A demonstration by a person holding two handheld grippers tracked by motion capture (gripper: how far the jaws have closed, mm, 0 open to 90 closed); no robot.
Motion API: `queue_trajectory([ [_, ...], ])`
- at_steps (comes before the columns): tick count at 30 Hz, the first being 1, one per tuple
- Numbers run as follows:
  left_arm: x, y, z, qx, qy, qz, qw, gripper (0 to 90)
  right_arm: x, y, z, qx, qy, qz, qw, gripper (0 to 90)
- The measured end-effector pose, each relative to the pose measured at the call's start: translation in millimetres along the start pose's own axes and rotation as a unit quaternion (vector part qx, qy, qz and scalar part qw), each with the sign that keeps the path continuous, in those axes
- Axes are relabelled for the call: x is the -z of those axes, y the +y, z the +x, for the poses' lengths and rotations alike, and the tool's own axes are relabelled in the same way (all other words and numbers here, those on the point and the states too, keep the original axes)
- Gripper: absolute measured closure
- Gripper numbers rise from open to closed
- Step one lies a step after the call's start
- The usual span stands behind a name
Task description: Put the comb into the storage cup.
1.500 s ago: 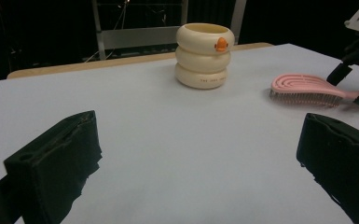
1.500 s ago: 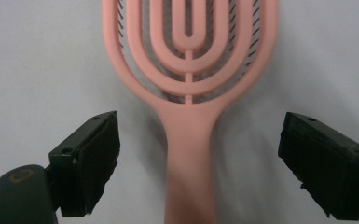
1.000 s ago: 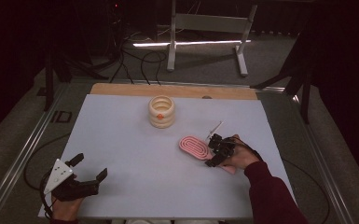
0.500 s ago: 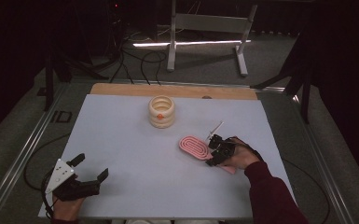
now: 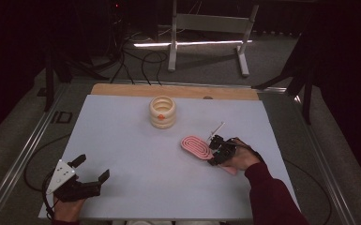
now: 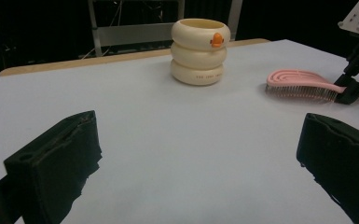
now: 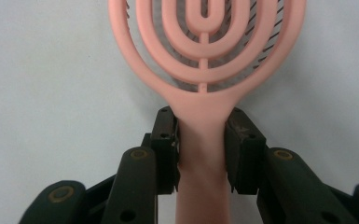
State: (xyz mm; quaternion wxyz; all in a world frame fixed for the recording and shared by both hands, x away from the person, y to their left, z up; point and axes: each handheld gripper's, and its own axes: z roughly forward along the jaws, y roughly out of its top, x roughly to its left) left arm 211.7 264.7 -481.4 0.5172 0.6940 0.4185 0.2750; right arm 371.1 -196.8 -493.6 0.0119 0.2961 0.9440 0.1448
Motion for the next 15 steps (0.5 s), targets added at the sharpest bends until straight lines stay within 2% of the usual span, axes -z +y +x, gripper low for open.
queue_trajectory([
  [5, 0.1, -0.1, 0.3, 0.001, 0.001, 0.0, 1.0, 0.3, 0.4, -0.6, -0.1, 0.002, 0.002, -0.002, 1.0, 68.9],
  [11, -0.5, -0.1, 0.0, 0.001, 0.002, 0.003, 1.0, 0.3, 1.3, -0.7, 5.5, 0.001, -0.01, 0.001, 0.9999, 69.4],
  [12, -0.5, -0.1, 0.0, 0.002, 0.003, 0.003, 1.0, 0.3, 1.1, -1.5, 5.5, 0.008, -0.011, -0.003, 0.9999, 69.6],
  [15, -0.6, -0.1, 0.0, 0.002, 0.003, 0.004, 1.0, 0.3, 1.2, -3.5, 6.5, -0.003, -0.007, -0.013, 0.9999, 69.7],
])
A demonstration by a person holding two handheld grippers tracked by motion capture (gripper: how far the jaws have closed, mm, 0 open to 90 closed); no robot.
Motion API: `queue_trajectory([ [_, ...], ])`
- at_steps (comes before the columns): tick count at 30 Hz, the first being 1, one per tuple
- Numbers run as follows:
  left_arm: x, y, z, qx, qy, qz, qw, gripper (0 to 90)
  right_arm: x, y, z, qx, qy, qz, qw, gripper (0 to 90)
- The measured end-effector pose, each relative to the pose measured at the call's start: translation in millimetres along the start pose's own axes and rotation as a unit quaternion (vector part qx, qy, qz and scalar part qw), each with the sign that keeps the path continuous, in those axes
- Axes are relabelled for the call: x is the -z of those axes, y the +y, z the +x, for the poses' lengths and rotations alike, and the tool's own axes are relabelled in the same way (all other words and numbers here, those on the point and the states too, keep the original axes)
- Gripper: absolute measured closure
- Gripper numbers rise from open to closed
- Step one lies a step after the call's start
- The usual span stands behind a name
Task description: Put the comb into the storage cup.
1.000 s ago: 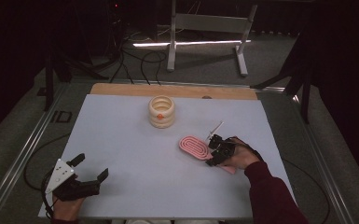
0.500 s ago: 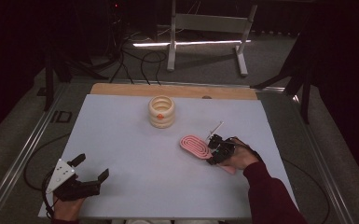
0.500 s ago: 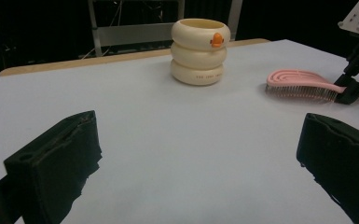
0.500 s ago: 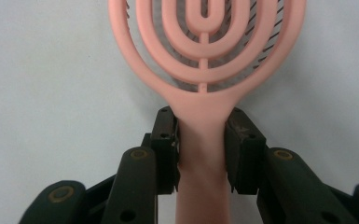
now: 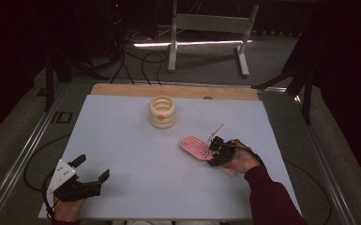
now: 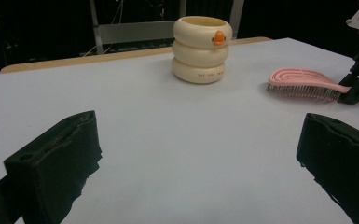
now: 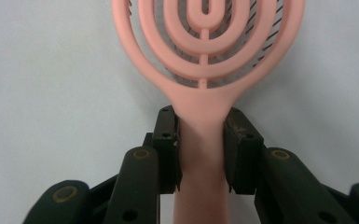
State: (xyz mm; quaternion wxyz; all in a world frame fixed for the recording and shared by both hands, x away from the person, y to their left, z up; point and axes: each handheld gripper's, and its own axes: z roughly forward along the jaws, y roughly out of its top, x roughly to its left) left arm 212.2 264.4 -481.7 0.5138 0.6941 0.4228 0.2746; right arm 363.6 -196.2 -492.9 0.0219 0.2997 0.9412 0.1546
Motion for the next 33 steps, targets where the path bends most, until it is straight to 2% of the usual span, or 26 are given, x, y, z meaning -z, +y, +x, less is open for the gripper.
queue_trajectory([
  [6, -1.6, -0.2, -1.4, 0.0, 0.002, 0.006, 1.0, 0.3, 1.9, -3.3, 1.9, -0.004, -0.007, -0.018, 0.9998, 69.9],
  [10, -2.1, 0.0, -1.7, 0.0, 0.005, 0.01, 0.9999, 0.3, 7.0, -3.0, 4.3, -0.016, -0.012, -0.038, 0.9991, 70.0],
  [14, -2.3, 0.6, -2.4, 0.003, 0.005, 0.007, 1.0, 0.3, 12.6, -2.7, 5.9, -0.014, -0.019, -0.057, 0.9981, 70.1],
  [15, -2.4, 0.8, -2.6, 0.002, 0.005, 0.008, 1.0, 0.3, 15.3, -2.2, 7.6, -0.017, -0.026, -0.067, 0.9972, 70.1],
  [26, -3.1, 10.2, -5.6, 0.008, 0.018, 0.016, 0.9997, 0.3, 28.0, 1.9, 15.2, -0.025, -0.038, -0.118, 0.992, 70.1],
  [30, -2.9, 16.7, -4.5, 0.016, 0.02, 0.012, 0.9996, 0.3, 30.6, 2.8, 17.7, -0.027, -0.039, -0.131, 0.9902, 70.1],
  [33, -3.1, 20.9, -2.9, 0.025, 0.018, 0.011, 0.9995, 0.3, 34.8, 5.5, 22.8, -0.027, -0.041, -0.149, 0.9877, 70.1],
])
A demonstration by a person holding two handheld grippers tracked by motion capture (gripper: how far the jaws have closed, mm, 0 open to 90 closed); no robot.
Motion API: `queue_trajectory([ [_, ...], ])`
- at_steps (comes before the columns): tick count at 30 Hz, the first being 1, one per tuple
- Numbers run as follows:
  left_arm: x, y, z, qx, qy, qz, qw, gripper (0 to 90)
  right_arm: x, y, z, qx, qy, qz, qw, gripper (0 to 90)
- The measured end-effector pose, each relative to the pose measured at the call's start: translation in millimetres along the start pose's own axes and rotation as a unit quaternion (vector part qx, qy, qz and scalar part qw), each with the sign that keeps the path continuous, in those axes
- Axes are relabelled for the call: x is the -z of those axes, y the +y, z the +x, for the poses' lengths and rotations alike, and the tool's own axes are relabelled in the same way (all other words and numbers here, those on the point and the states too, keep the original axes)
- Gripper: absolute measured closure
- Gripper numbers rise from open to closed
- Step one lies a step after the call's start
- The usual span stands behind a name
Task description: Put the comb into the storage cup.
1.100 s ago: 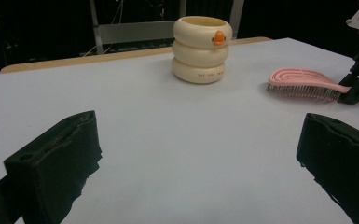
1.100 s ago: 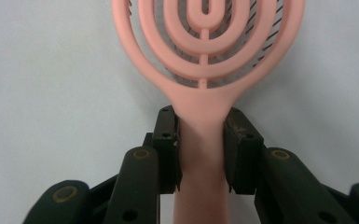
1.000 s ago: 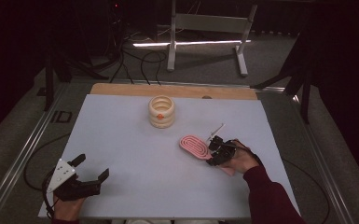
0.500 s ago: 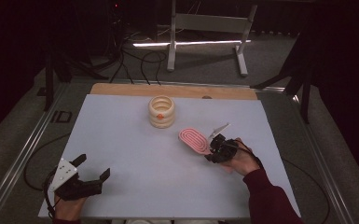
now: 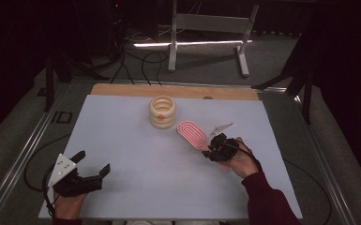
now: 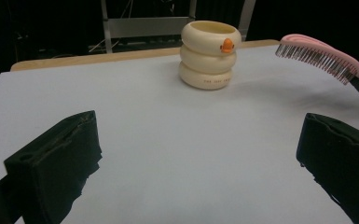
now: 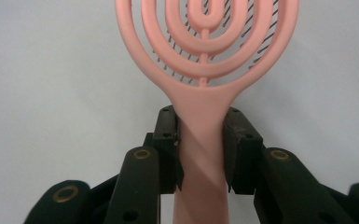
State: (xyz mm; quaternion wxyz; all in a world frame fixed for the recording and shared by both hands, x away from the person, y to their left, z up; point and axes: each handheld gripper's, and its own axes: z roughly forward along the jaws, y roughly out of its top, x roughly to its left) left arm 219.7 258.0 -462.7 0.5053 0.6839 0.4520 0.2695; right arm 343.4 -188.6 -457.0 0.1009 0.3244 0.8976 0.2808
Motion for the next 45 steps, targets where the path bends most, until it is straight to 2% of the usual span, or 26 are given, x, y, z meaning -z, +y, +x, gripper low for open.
queue_trajectory([
  [10, -6.3, 10.1, -2.1, 0.001, -0.014, 0.006, 0.9999, 0.3, 4.9, 9.1, 9.8, 0.005, -0.004, -0.027, 0.9996, 70.1],
  [14, -11.5, 17.2, -5.0, -0.005, -0.01, 0.019, 0.9998, 0.3, 7.3, 12.4, 13.4, 0.008, -0.005, -0.039, 0.9992, 70.1],
  [23, -22.5, 30.3, -11.9, -0.01, -0.015, 0.029, 0.9994, 0.3, 11.0, 16.0, 18.8, 0.01, -0.008, -0.056, 0.9984, 70.1],
  [45, -52.1, 57.9, -30.6, -0.011, -0.061, 0.041, 0.9972, 0.3, 14.8, 20.7, 28.2, 0.011, -0.014, -0.084, 0.9963, 70.1],
])
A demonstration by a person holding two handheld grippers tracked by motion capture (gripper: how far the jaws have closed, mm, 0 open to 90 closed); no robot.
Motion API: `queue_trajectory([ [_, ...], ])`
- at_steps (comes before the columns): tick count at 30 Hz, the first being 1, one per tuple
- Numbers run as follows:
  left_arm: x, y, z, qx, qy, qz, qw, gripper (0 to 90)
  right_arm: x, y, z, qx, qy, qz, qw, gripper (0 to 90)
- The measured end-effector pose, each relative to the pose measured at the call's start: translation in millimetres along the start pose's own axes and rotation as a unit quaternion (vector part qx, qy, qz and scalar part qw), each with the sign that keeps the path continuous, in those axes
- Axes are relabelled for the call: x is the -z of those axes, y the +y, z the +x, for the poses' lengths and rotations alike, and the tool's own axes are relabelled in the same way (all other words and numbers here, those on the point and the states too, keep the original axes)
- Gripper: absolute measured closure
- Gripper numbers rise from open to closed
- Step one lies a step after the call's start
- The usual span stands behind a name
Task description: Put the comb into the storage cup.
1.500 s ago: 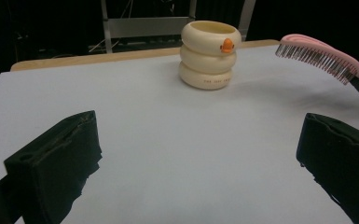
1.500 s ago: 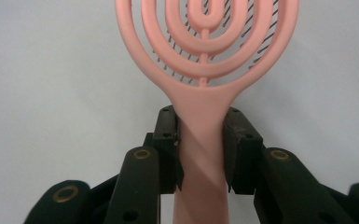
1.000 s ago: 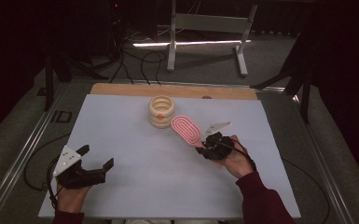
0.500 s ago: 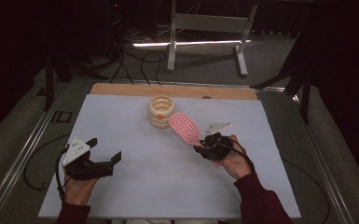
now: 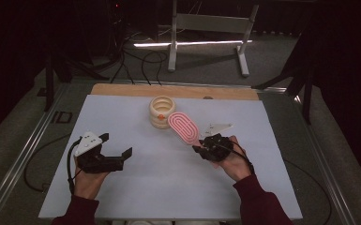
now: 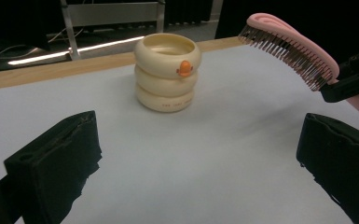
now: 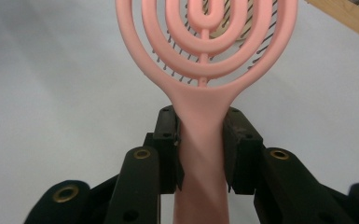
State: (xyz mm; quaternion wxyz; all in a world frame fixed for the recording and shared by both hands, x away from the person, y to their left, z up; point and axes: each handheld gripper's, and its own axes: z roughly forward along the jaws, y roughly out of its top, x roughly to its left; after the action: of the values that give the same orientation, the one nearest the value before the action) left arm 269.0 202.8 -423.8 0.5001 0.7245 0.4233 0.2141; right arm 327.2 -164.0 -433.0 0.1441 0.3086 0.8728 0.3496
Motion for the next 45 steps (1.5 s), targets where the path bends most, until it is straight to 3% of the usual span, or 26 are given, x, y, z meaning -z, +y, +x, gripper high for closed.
queue_trajectory([
  [15, -20.3, 22.0, -17.3, -0.023, -0.018, 0.006, 0.9996, 0.3, -1.7, 4.3, 10.3, 0.008, -0.007, -0.016, 0.9998, 70.1],
  [28, -33.3, 31.7, -28.4, -0.03, -0.024, 0.012, 0.9992, 0.3, -4.4, 6.6, 19.1, 0.022, -0.011, -0.035, 0.9991, 70.2],
  [45, -45.3, 44.9, -43.9, -0.039, -0.03, 0.01, 0.9987, 0.2, -11.4, 16.0, 34.1, 0.024, -0.013, -0.061, 0.9978, 70.1],
])
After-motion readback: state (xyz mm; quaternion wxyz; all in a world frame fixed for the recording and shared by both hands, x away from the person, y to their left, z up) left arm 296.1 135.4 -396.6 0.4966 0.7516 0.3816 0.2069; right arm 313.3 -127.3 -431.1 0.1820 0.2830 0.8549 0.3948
